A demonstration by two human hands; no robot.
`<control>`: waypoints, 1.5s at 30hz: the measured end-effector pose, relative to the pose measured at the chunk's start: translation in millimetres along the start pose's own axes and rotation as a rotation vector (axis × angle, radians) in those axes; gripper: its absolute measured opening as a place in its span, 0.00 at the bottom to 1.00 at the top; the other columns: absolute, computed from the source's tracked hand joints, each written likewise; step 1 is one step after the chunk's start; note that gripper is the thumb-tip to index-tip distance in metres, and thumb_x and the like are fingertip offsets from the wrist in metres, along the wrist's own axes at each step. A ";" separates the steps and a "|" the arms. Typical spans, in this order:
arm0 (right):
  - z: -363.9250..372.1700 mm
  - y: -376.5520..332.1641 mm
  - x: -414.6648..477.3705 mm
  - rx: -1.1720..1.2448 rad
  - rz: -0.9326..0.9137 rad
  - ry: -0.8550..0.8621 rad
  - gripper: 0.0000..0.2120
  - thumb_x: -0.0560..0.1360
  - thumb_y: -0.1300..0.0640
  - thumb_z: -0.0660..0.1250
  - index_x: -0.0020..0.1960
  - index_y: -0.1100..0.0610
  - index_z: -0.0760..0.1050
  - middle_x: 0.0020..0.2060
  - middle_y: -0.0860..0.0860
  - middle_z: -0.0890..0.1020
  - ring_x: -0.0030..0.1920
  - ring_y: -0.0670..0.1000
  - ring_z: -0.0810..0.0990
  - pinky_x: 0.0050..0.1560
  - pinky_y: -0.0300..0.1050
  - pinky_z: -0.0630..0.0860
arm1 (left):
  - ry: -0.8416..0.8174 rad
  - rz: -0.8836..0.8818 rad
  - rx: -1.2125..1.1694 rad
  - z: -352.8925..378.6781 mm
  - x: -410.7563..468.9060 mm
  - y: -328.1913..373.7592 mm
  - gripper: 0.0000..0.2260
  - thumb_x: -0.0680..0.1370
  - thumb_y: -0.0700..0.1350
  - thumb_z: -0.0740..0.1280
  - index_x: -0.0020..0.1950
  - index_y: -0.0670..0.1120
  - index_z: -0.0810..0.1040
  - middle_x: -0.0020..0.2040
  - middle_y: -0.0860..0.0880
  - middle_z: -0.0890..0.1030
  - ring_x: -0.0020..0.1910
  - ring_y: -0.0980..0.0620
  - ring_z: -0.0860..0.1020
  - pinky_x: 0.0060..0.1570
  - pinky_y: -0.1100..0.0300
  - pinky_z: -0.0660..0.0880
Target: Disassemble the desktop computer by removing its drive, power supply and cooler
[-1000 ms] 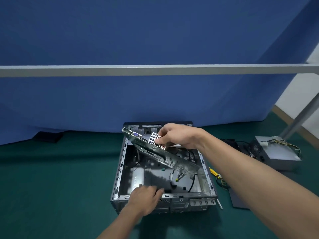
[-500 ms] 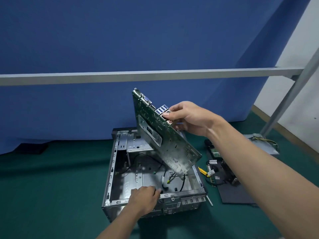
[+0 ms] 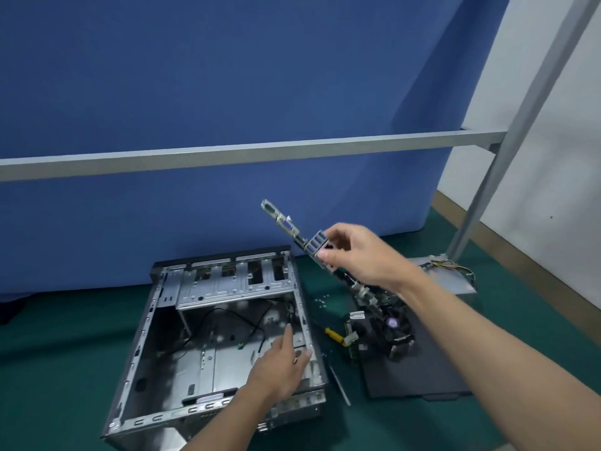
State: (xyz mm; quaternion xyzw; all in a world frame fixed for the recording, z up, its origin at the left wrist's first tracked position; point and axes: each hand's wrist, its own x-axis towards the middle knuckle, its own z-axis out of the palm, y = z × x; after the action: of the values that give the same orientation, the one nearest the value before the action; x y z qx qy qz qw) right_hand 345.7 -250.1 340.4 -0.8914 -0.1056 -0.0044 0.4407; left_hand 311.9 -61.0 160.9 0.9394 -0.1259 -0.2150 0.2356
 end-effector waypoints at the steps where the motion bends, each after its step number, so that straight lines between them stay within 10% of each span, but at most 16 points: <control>1: -0.8 13.9 -3.0 -0.093 -0.008 0.008 0.11 0.75 0.51 0.70 0.54 0.54 0.75 0.44 0.47 0.78 0.45 0.48 0.77 0.51 0.47 0.74 | 0.008 -0.003 0.031 3.5 5.8 9.1 0.33 0.83 0.61 0.50 0.80 0.47 0.40 0.80 0.46 0.52 0.77 0.46 0.58 0.72 0.49 0.58; 23: -8.2 251.9 -66.1 -0.688 -0.186 -0.230 0.18 0.80 0.48 0.60 0.65 0.57 0.67 0.58 0.50 0.72 0.58 0.49 0.67 0.58 0.41 0.69 | 0.130 -0.246 0.083 50.4 43.0 62.0 0.37 0.82 0.56 0.57 0.78 0.47 0.33 0.78 0.45 0.33 0.78 0.44 0.49 0.72 0.50 0.59; 32: -27.5 267.2 -45.6 -0.777 0.032 -0.316 0.18 0.76 0.58 0.63 0.65 0.53 0.67 0.58 0.51 0.72 0.57 0.52 0.69 0.56 0.47 0.70 | 0.181 -0.274 0.063 50.0 57.5 63.3 0.37 0.82 0.55 0.58 0.79 0.47 0.35 0.79 0.46 0.35 0.78 0.43 0.50 0.71 0.47 0.60; 45: -7.7 257.1 -37.0 -0.864 0.183 -0.340 0.31 0.72 0.36 0.57 0.69 0.53 0.66 0.64 0.54 0.71 0.65 0.55 0.66 0.62 0.56 0.65 | 0.380 -0.256 0.051 62.6 66.8 51.4 0.36 0.81 0.57 0.58 0.78 0.53 0.36 0.79 0.53 0.38 0.72 0.44 0.66 0.52 0.51 0.75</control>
State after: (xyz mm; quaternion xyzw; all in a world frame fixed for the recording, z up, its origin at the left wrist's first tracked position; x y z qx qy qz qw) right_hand 359.6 -414.5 139.6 -0.9868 -0.0858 0.1372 0.0045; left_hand 334.5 -151.9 113.6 0.9769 0.0355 -0.0591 0.2021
